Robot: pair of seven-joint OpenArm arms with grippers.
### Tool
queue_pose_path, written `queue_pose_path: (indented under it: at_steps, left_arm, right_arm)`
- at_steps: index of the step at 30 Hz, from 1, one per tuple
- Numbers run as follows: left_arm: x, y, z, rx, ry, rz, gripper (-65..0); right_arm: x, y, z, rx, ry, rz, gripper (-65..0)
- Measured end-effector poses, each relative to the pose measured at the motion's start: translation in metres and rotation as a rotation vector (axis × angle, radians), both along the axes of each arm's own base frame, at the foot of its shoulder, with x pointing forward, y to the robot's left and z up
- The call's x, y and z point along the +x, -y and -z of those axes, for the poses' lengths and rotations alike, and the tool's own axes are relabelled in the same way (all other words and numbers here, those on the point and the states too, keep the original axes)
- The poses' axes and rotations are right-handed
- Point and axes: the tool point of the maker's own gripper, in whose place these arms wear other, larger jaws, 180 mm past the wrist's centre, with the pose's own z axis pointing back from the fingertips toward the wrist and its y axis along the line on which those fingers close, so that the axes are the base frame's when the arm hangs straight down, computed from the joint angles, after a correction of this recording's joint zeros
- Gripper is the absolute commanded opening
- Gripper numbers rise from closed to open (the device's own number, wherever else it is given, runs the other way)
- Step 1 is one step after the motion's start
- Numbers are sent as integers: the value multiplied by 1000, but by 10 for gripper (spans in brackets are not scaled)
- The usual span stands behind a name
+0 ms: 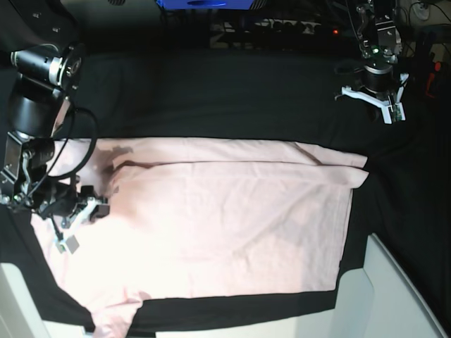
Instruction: Fold the T-shirt properly
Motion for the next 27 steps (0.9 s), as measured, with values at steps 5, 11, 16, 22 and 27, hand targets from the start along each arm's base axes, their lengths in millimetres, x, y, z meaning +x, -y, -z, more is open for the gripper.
queue_pose_path:
  at_steps: [5,11,16,22,27]
  left_arm:
    - [0,0,0,1,0,1,-650]
    - [0,0,0,0,-2,-2,-650]
    - [-3,0,2,2,-10,0,-650]
    - [-4,0,2,3,-12,-1,-650]
    - [-4,0,2,2,-12,-1,-650]
  right_arm:
    - [9,-16,0,44,-28,29,-624]
    - [21,-33,-1,91,-40,22,-622]
    - [33,-35,-12,99,-6,27,-612]
    - [26,-59,-8,126,-53,-13,-338]
    - [23,-60,-13,107,-47,-34,-192]
